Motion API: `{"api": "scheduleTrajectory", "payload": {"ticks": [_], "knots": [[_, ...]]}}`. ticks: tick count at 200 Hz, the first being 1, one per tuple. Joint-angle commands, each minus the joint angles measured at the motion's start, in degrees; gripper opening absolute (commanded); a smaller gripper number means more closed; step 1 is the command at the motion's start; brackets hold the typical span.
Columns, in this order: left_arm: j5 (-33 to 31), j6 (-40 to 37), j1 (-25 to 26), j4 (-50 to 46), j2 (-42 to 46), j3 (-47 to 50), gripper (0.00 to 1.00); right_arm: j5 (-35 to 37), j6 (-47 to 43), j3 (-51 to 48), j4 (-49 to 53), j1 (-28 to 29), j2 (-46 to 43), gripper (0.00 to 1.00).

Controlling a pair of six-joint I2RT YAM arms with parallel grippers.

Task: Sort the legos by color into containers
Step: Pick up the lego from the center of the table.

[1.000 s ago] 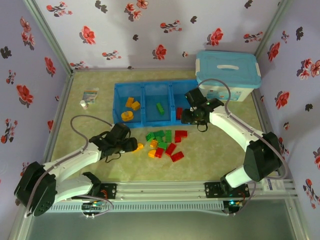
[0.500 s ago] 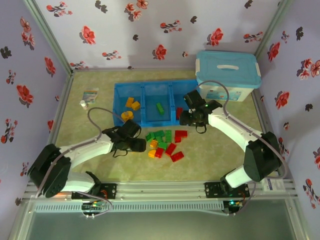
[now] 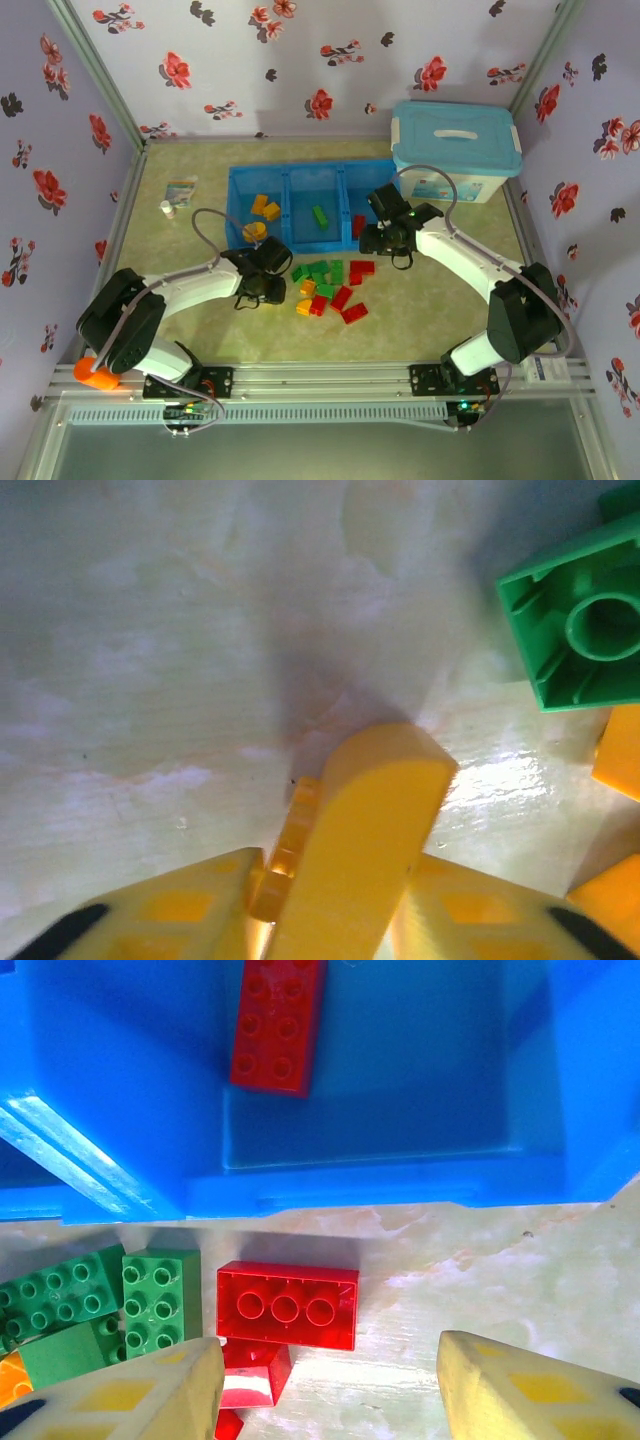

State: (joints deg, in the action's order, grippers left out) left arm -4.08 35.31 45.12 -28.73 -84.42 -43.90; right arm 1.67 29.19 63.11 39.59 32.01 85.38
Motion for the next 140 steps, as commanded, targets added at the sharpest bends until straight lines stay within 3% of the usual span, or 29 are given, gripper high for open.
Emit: {"api": "scheduleTrajectory", "payload": {"ticks": [1, 89, 140], "knots": [[-1.79, -0.13, 0.32, -1.33, -0.57, -1.82, 0.28, -0.02, 1.48, -0.79, -1.01, 0.43, -0.94, 0.58], [-5.82, 0.57, -0.01, -4.96, 2.97, -5.06, 0.19, 0.17, 1.76, -1.65, -1.01, 0.42, -2.59, 0.58], [-3.16, -2.82, -6.79, -3.62, 4.13, -11.82, 0.20, -1.14, 2.44, -2.19, -1.62, 0.58, -3.18, 0.58]]}}
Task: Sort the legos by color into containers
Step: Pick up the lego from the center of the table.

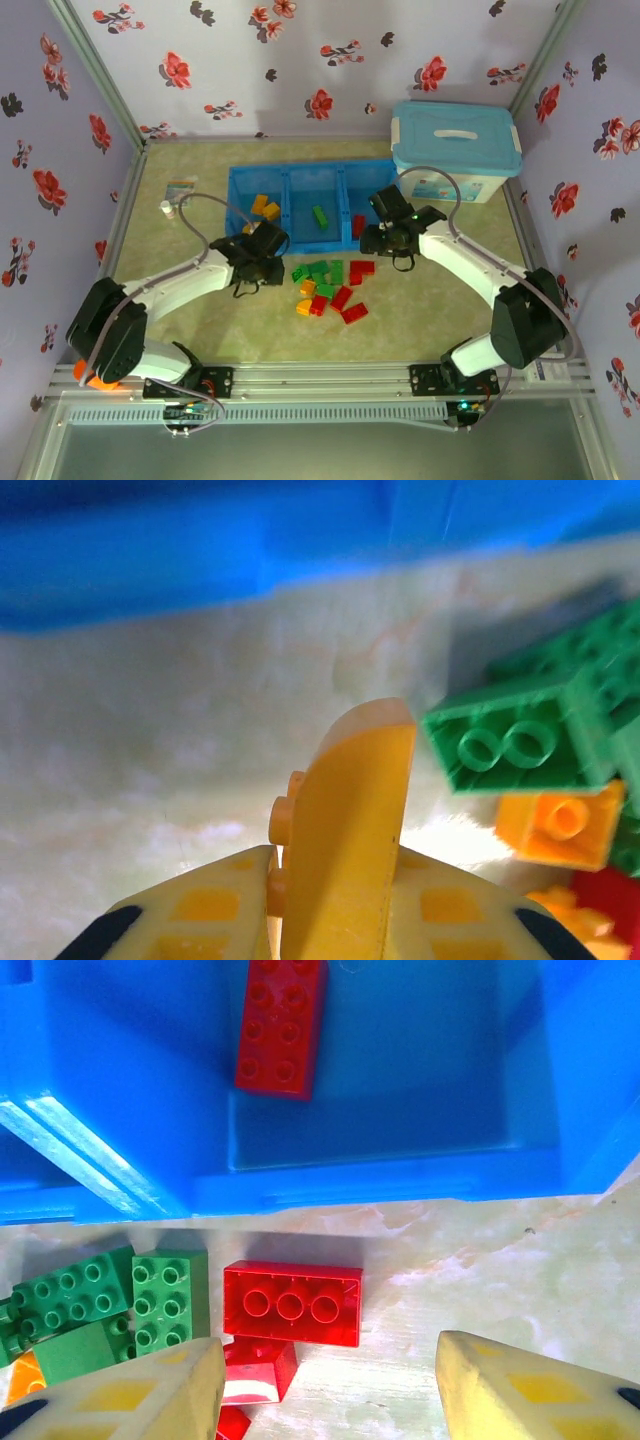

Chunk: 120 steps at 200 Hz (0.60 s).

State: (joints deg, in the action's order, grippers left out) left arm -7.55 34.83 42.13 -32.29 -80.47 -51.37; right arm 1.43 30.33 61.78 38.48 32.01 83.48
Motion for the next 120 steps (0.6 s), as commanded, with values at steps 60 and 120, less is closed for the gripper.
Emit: {"api": "scheduleTrajectory", "payload": {"ticks": [60, 120], "knots": [[2.68, -5.66, -12.52, 0.48, -8.54, -13.59, 0.19, -1.26, 1.49, -2.25, -0.25, 1.98, -3.27, 0.58], [3.60, -7.70, -16.55, -1.86, -15.74, -21.98, 0.47, -1.45, 2.43, -2.14, -0.43, 3.47, -3.35, 0.58]]}}
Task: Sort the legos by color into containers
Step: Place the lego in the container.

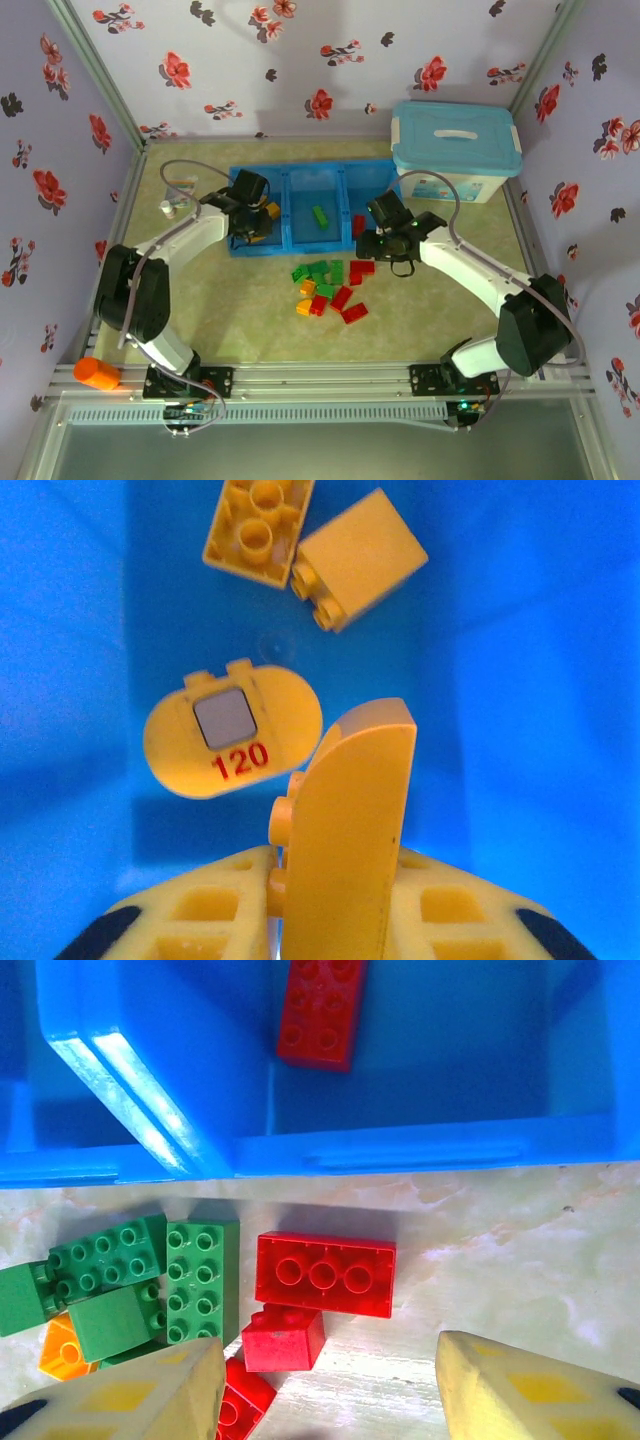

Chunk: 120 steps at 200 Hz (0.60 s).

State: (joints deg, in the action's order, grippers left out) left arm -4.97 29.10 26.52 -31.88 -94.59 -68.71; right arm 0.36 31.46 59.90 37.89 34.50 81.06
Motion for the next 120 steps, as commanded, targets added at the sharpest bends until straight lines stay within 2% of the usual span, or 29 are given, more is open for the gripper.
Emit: {"api": "scheduleTrajectory", "payload": {"ticks": [1, 11, 22, 60, 120], "knots": [[1.02, -2.00, -0.90, -2.38, -1.64, -4.80, 0.48, -0.37, 1.31, -0.20, 0.21, 1.04, -0.87, 0.58], [1.00, -1.97, -0.96, -3.03, -1.66, -5.69, 0.62, -0.28, 1.08, 0.31, 0.40, 1.45, -0.60, 0.58], [1.00, -1.79, -0.95, -3.22, -1.03, -5.82, 0.68, -0.10, 0.91, 1.13, 0.85, 1.91, 0.14, 0.59], [1.36, -0.55, -0.73, -3.02, 3.71, -2.76, 0.68, 0.00, 0.06, 4.56, 1.56, 4.61, 2.73, 0.60], [1.36, 1.81, -0.20, -0.86, 17.28, 8.37, 0.66, -0.40, -0.89, 11.39, 2.22, 10.79, 10.76, 0.60]]}}
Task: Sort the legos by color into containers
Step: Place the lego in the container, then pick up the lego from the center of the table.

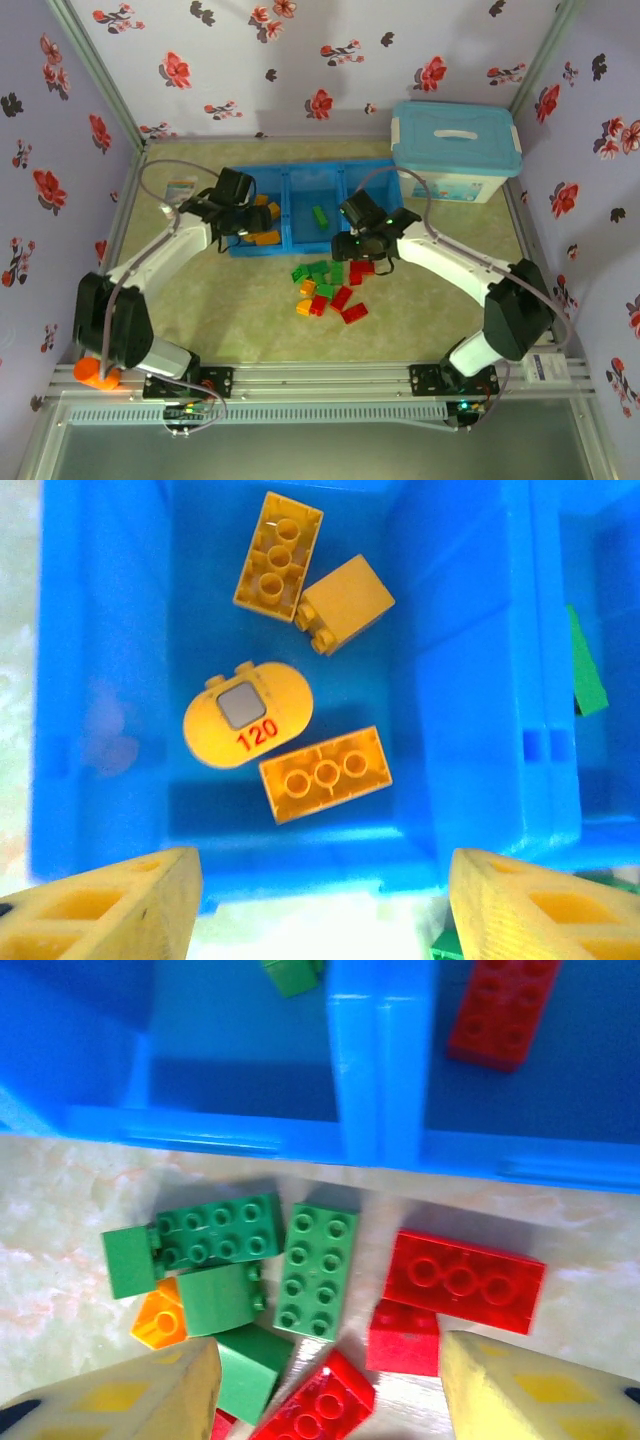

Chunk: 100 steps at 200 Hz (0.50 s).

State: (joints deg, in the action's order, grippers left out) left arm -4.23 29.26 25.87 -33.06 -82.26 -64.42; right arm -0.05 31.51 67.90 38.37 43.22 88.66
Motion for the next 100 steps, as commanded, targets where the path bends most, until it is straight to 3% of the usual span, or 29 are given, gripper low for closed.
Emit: {"api": "scheduleTrajectory", "payload": {"ticks": [1, 100], "knots": [[0.62, 1.67, 0.43, 0.34, 5.15, 4.29, 0.66, -0.01, -0.93, 3.52, 1.77, 2.19, 3.26, 0.60], [-0.05, 5.36, 0.41, 0.63, 17.99, 17.46, 0.66, -1.77, 0.38, 13.85, 1.31, 10.39, 18.03, 0.61]]}}
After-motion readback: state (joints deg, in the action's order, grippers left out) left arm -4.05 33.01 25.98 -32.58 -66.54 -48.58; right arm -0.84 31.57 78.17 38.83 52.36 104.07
